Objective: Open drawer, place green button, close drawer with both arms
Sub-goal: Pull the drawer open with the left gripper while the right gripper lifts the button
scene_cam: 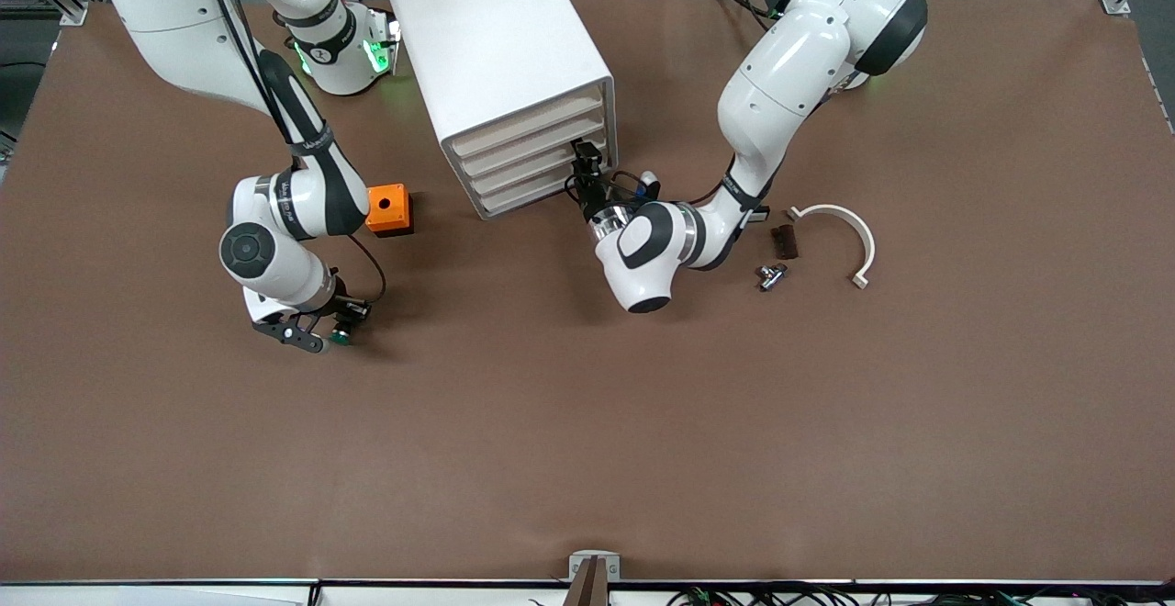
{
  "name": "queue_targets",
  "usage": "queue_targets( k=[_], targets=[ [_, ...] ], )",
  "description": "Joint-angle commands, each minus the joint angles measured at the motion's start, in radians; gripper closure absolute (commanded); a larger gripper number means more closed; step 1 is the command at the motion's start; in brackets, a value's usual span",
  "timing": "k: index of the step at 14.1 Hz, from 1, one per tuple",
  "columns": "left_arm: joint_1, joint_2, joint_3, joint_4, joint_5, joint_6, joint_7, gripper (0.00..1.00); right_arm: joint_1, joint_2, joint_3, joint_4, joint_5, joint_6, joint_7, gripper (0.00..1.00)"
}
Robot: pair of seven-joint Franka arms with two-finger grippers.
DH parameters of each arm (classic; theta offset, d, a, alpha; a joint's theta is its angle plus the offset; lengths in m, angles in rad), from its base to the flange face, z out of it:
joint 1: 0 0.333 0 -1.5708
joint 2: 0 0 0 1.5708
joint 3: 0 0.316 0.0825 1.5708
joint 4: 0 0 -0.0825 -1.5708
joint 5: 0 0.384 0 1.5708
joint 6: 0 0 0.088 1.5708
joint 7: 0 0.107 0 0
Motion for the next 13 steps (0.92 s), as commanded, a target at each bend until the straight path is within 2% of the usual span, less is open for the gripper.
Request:
queue_targets(
  k=[1,4,7,11,13],
  targets=[
    [-0.008,0.015,0.001,0.007,-0.007,-0.013,-0.048,0.73,0.005,-0.032,-0.003,0.015,0.004,-0.047,0.017,1.00],
    [-0.014,0.016,0.001,0.007,-0.010,-0.013,-0.077,0.82,0.017,-0.057,-0.001,0.062,0.004,-0.122,0.109,1.00],
    [-0.007,0.016,0.006,0.010,-0.019,-0.008,-0.079,0.87,0.052,-0.086,0.000,0.087,0.004,-0.162,0.210,1.00],
    [0.021,0.016,0.012,0.012,-0.018,-0.005,-0.077,0.87,0.129,-0.151,0.000,0.087,0.006,-0.170,0.394,1.00],
    [0.053,0.016,0.012,0.012,-0.018,-0.003,-0.079,0.86,0.183,-0.187,0.000,0.092,0.006,-0.240,0.486,1.00]
  ],
)
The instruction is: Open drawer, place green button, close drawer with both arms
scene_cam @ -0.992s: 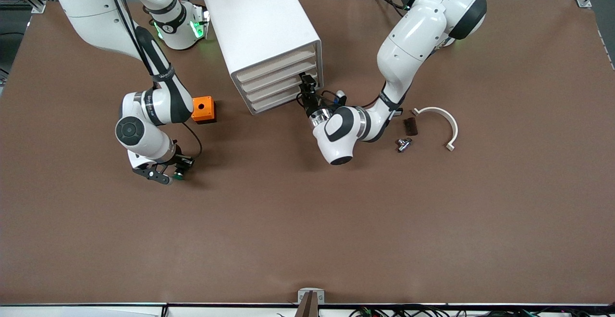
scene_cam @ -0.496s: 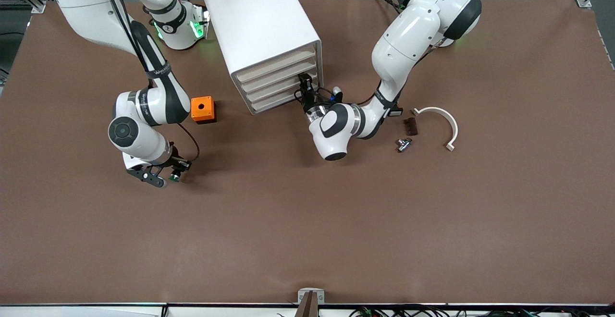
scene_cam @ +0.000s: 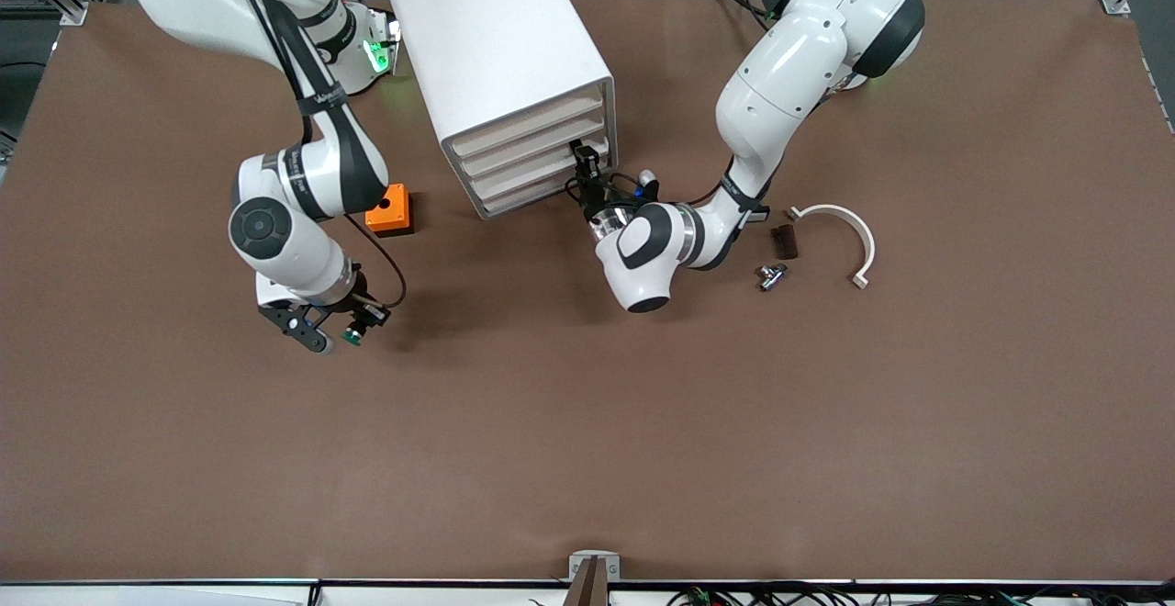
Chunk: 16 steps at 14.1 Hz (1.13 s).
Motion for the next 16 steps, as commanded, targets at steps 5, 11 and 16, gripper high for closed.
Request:
queue_targets(
  k=[5,11,16],
  targets=[
    [0.115,0.020,0.016,0.012,-0.014,0.021,-0.012,0.85,0.192,-0.069,-0.007,0.015,0.004,-0.083,0.390,1.00],
    [0.190,0.020,0.016,0.020,-0.017,0.041,-0.015,0.83,0.344,-0.063,-0.007,0.018,0.004,-0.082,0.668,1.00],
    [0.200,0.018,0.016,0.020,-0.017,0.061,-0.002,0.75,0.465,-0.051,-0.006,0.058,0.006,-0.079,0.877,1.00]
  ],
)
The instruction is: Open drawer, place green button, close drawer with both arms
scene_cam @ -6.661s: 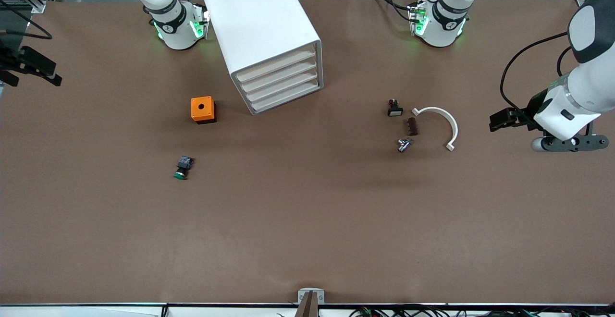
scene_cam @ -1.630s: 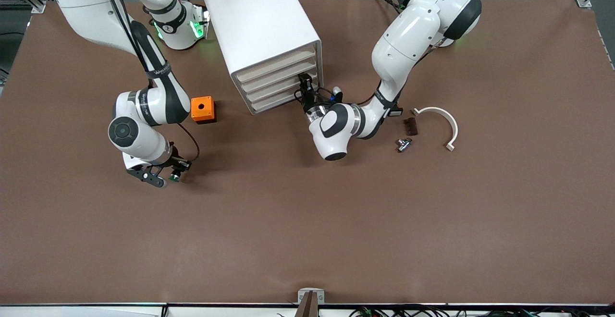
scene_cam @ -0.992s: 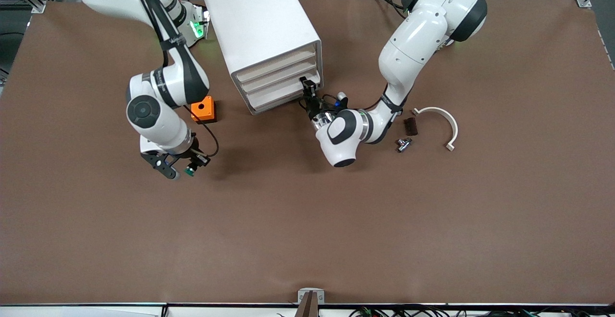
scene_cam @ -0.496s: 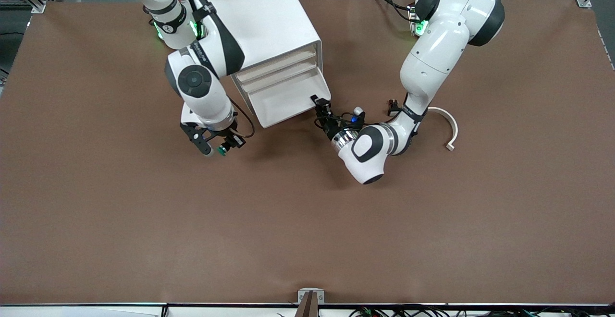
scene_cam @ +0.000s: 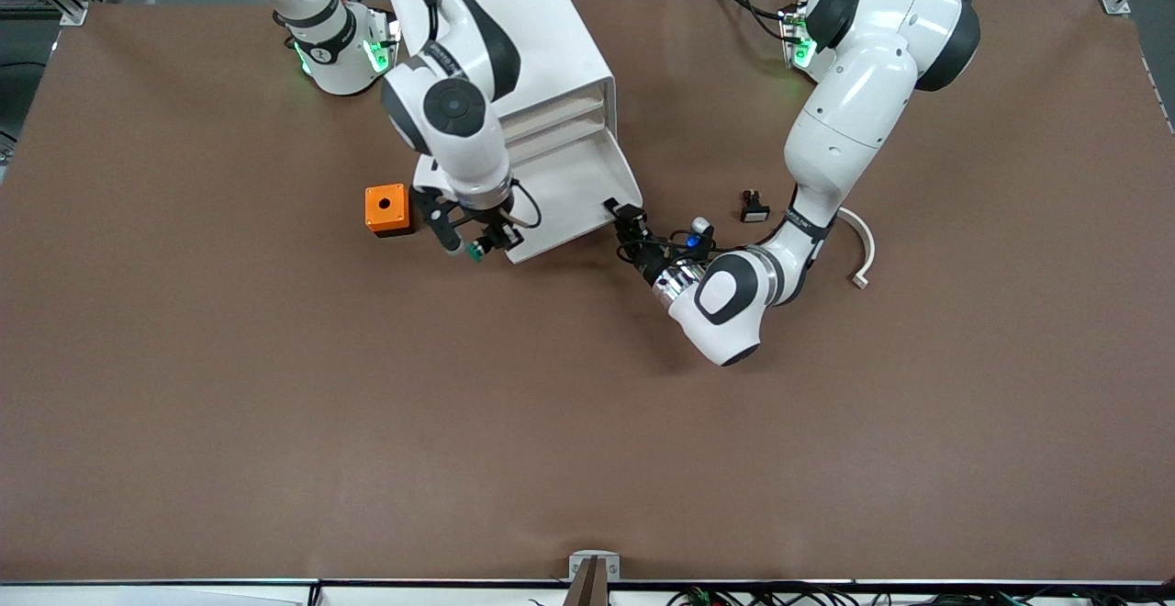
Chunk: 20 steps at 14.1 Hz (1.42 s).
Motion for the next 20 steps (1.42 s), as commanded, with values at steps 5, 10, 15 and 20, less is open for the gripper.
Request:
queue_targets(
  k=[5,10,15,20],
  targets=[
    [0.001,0.004,-0.015,0.045,-0.015,0.031,0.138,0.00,0.120,0.080,-0.010,0.090,0.090,0.003,0.156,1.00],
    [0.034,-0.005,-0.019,0.140,-0.015,0.029,0.317,0.00,0.152,0.107,-0.010,0.119,0.179,0.003,0.156,1.00],
    [0.047,-0.029,0.005,0.185,0.005,0.031,0.558,0.00,0.165,0.140,-0.010,0.132,0.180,0.001,0.157,1.00],
    [-0.021,-0.117,0.024,0.188,0.227,0.136,0.834,0.00,0.183,0.163,-0.010,0.132,0.180,-0.008,0.212,1.00]
  ],
)
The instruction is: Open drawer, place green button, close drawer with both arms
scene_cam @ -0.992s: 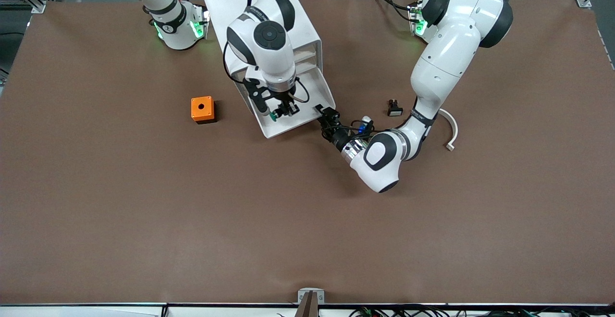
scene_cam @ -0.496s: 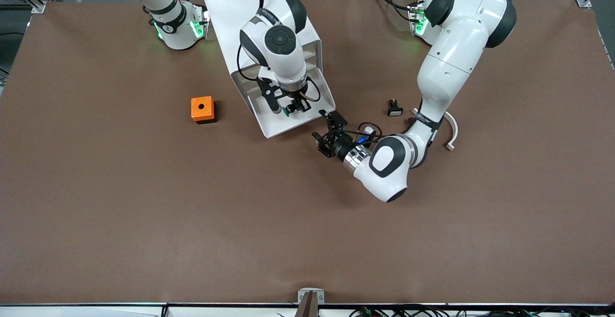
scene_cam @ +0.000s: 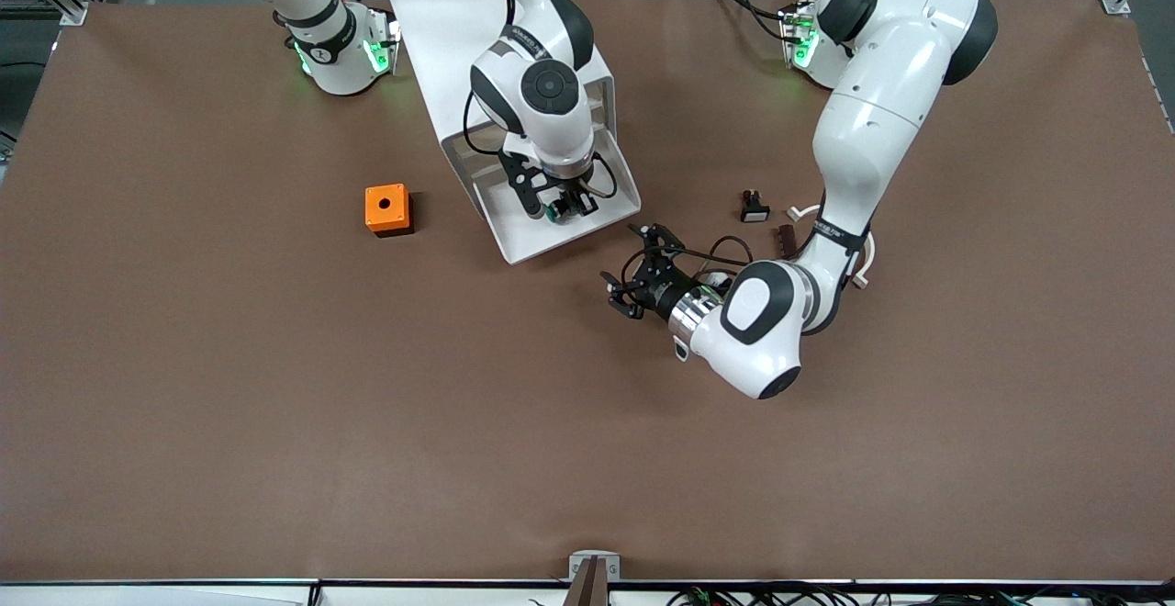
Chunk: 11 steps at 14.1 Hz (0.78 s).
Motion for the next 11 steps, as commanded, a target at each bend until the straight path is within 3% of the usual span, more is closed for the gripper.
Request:
queue_targets(
  k=[1,2,3,6,8,11],
  targets=[
    [-0.062,-0.076,0.021,-0.014,0.146,0.098,0.145,0.00,0.021,0.013,-0.009,0.020,0.018,-0.018,0.037,0.93],
    [-0.073,-0.088,0.021,-0.014,0.197,0.132,0.194,0.00,0.018,0.013,-0.009,0.021,0.018,-0.015,0.027,0.62],
    [-0.081,-0.105,0.020,-0.015,0.246,0.181,0.240,0.00,0.019,0.013,-0.009,0.021,0.018,-0.015,0.027,0.01],
    [-0.142,-0.135,0.018,-0.020,0.469,0.308,0.272,0.00,0.004,0.010,-0.009,0.040,0.017,-0.028,-0.016,0.00],
    [-0.159,-0.145,0.009,-0.021,0.608,0.383,0.274,0.00,-0.031,0.008,-0.014,0.125,0.018,-0.184,-0.138,0.00],
    [-0.164,-0.154,0.003,-0.032,0.673,0.480,0.274,0.00,-0.137,0.007,-0.012,0.288,0.018,-0.424,-0.297,0.00]
  ],
)
